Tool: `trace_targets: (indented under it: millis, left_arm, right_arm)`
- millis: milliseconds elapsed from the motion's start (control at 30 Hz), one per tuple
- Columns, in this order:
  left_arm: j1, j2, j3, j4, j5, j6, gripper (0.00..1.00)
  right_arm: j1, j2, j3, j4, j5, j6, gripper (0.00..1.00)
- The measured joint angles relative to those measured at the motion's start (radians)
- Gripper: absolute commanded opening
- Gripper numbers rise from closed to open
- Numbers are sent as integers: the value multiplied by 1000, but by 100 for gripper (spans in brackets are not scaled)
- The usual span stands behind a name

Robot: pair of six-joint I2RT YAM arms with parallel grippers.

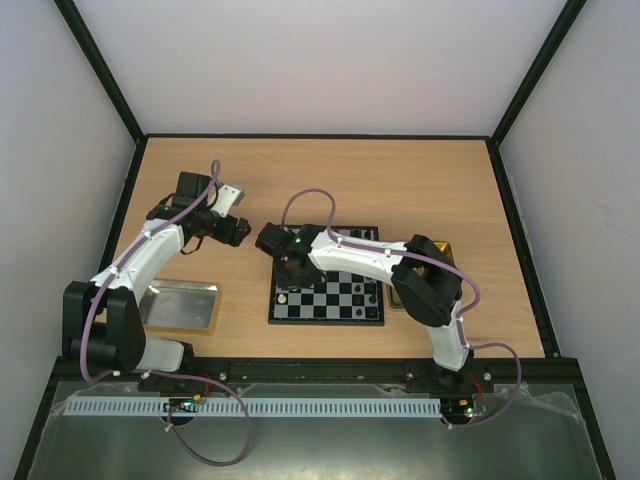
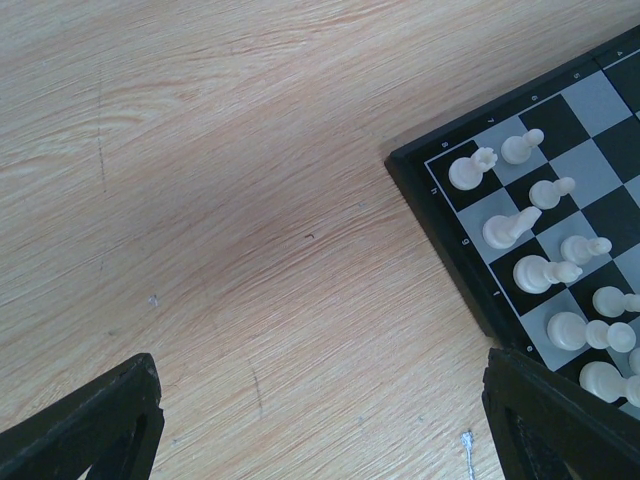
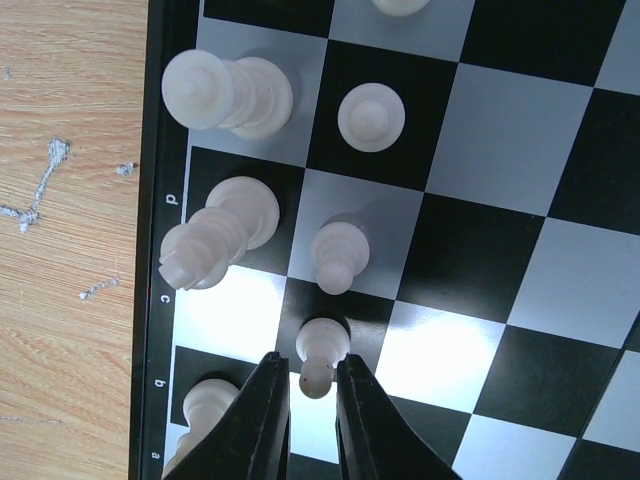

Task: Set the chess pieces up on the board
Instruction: Place the chess piece on the chessboard, then pick up the chess piece from the storage box.

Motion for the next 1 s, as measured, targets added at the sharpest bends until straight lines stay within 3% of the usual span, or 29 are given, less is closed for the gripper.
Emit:
trace_targets:
  millis: [267,400,667,767,1000]
  left_arm:
    - [0,0,0,0,0,0,87]
    - [0,0,0,0,0,0,87]
    - [-6,0,0,0,0,0,87]
    - [-9,0,0,-1,-2,0,87]
    - [-14,0,0,-1,-10,0,87]
  right_arm:
    - [-7,-18,1,-27,27,0,14]
    - [-47,-109,-14,-48,51,0,14]
    - [-290,-451,-170,-80,131,-4,21]
    - [-379,-545,-264,-87,155,-10,36]
    - [-605,-686,-455,-105,163,-57,36]
